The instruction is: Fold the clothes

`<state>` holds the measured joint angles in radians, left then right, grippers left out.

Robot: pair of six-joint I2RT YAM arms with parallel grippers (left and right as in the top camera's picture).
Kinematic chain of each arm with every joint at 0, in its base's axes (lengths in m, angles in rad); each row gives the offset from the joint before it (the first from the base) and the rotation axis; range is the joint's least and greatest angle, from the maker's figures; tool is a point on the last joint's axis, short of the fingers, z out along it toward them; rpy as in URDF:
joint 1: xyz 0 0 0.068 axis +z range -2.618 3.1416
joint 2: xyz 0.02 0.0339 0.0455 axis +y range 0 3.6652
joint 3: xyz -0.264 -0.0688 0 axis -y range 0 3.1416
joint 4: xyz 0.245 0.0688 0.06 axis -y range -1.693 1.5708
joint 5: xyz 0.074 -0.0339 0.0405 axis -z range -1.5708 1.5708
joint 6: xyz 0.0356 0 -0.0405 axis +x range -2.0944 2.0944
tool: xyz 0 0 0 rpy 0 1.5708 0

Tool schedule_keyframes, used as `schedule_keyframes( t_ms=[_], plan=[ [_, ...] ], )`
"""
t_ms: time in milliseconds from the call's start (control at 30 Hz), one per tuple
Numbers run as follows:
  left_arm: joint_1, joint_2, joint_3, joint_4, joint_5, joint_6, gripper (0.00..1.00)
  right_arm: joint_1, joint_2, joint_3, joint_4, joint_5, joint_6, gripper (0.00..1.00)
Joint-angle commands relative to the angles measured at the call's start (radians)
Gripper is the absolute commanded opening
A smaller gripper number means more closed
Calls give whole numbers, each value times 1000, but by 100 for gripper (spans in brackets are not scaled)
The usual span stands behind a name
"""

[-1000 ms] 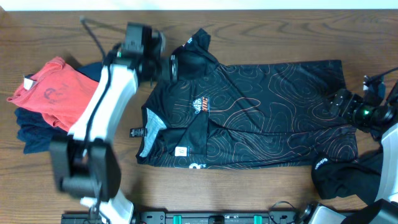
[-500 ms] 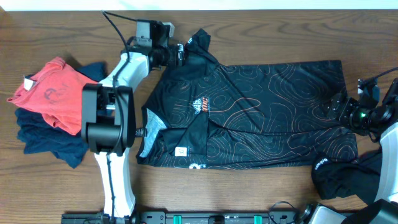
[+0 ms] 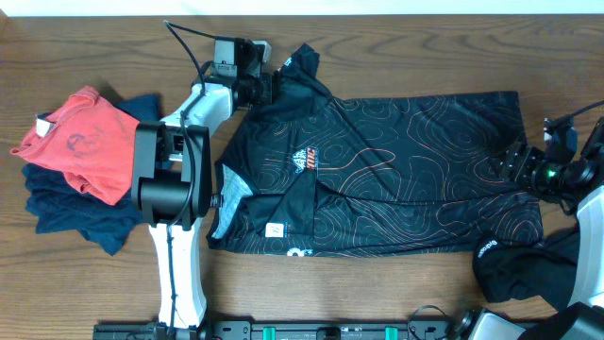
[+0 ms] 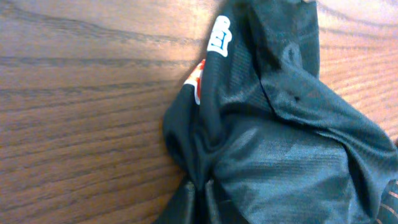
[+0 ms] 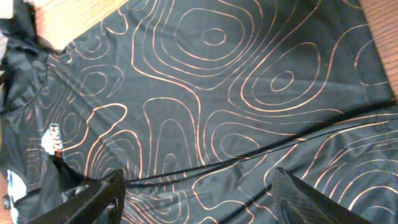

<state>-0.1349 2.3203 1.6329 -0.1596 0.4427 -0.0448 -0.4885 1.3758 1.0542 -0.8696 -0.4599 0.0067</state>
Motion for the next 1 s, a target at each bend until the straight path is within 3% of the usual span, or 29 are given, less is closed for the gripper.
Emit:
schedule_keyframes(
  t_ms=[0, 233, 367, 500, 767, 967],
  plan=[
    [4, 16, 13, -7, 26, -21, 6, 12, -1, 13, 10, 55, -8, 72],
    [31, -50, 13, -16, 121, -110, 6, 12, 5, 13, 61, 182, 61, 61],
    [35, -102, 13, -64, 126, -153, 6, 14, 47, 14, 153, 203, 71, 60],
    [34, -127, 13, -153, 126, -153, 6, 31, 172, 64, 203, 212, 70, 66],
    [34, -129, 13, -309, 126, -151, 6, 100, 605, 521, 94, 274, 63, 78],
    [34, -129, 13, -321, 122, -151, 6, 143, 843, 798, 101, 280, 75, 79]
  ],
)
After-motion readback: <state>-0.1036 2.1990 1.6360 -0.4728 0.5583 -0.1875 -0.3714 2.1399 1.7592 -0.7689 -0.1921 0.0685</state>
